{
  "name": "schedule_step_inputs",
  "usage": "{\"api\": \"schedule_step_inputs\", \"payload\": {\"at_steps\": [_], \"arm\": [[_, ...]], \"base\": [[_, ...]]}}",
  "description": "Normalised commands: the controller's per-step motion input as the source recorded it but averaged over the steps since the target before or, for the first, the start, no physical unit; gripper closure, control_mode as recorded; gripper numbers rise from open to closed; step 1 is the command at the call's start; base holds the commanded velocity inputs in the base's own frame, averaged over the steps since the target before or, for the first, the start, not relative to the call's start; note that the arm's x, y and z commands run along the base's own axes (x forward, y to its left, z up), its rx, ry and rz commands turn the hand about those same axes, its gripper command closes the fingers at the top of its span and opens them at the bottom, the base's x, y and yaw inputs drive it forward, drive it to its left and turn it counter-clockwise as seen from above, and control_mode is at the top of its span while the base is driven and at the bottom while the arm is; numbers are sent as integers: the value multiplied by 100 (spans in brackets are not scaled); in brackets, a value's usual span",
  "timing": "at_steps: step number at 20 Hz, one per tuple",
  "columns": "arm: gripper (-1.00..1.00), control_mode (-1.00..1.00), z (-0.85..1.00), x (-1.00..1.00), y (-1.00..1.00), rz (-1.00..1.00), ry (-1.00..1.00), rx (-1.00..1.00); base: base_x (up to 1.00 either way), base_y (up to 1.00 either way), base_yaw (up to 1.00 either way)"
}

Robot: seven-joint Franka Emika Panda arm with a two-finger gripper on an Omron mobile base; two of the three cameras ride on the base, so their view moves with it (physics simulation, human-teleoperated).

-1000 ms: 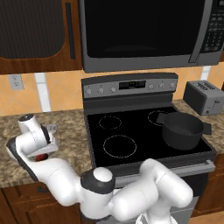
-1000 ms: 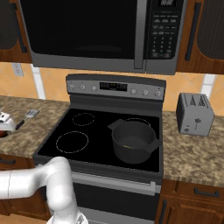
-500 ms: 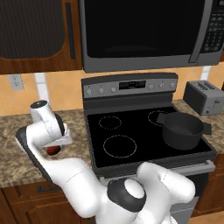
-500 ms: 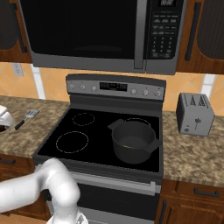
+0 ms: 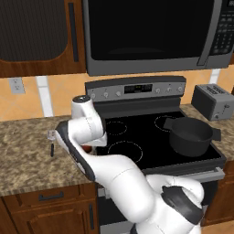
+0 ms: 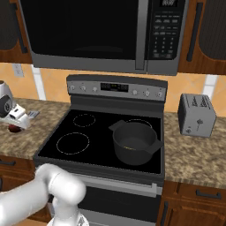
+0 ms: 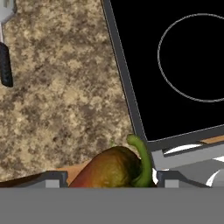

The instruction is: Put the cucumber and bell pepper in the pot. Retrieve the spatula and lightly stir the vegetables in the pot.

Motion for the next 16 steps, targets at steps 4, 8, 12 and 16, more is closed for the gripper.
{"api": "schedule_step_inputs", "payload": {"at_steps": [4,8,12,16], "arm": [[100,-100,0,0,-100,-20,0,3],[100,-100,0,0,-100,-22,0,0],[100,-100,0,0,-100,-21,0,0],[100,-100,0,1,-100,-20,0,0]], "base": [[0,0,0],[0,0,0],[0,0,0],[0,0,0]]}}
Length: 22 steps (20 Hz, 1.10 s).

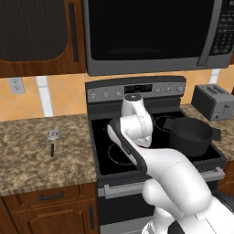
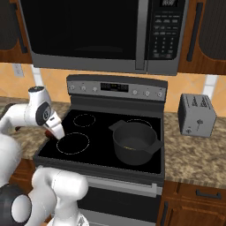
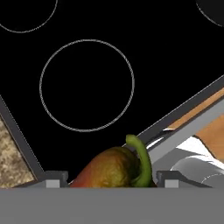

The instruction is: Put the cucumber and bell pepper in the pot. Retrieve the spatula and lightly stir the vegetables in the pot.

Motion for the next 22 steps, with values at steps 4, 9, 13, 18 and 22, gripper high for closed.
{"api": "schedule_step_inputs", "payload": {"at_steps": [4,9,13,18,22], "arm": [[100,-100,0,0,-100,-21,0,0],[100,-100,6,0,-100,-21,-1,0],[100,-100,26,0,-100,-21,-2,0],[100,-100,44,1,-100,-22,-3,0],[100,-100,22,9,-91,-19,-3,0]], "base": [[0,0,0],[0,0,0],[0,0,0],[0,0,0],[0,0,0]]}}
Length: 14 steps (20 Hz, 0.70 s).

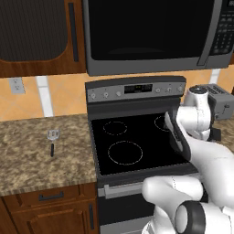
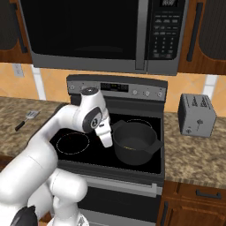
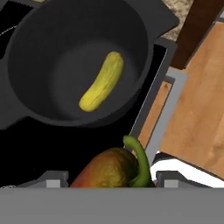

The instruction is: Put the cucumber and bell pepper in the pot. Retrieve the spatula and lightly stir the vegetables in the pot.

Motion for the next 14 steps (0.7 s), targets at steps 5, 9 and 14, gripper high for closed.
{"api": "schedule_step_inputs", "payload": {"at_steps": [5,9,14], "arm": [[100,-100,1,48,-60,-12,0,-1],[100,-100,-14,73,-25,-3,0,-3],[100,-100,-35,25,-37,0,0,-1]], "base": [[0,0,0],[0,0,0],[0,0,0]]}}
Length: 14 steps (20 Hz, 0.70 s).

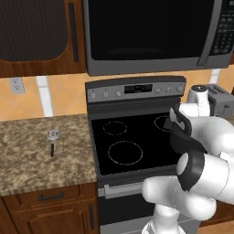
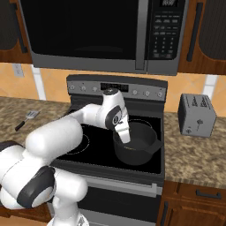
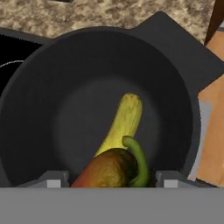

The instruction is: Put the cucumber and bell pepper in the pot. Retrieve the spatula and lightly stir the vegetables in the pot.

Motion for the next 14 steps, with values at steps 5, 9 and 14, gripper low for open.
{"api": "schedule_step_inputs", "payload": {"at_steps": [5,9,14], "arm": [[100,-100,-44,9,-43,0,0,0],[100,-100,-43,20,-2,0,0,0],[-100,-100,-24,15,0,0,-1,0]], "base": [[0,0,0],[0,0,0],[0,0,0]]}}
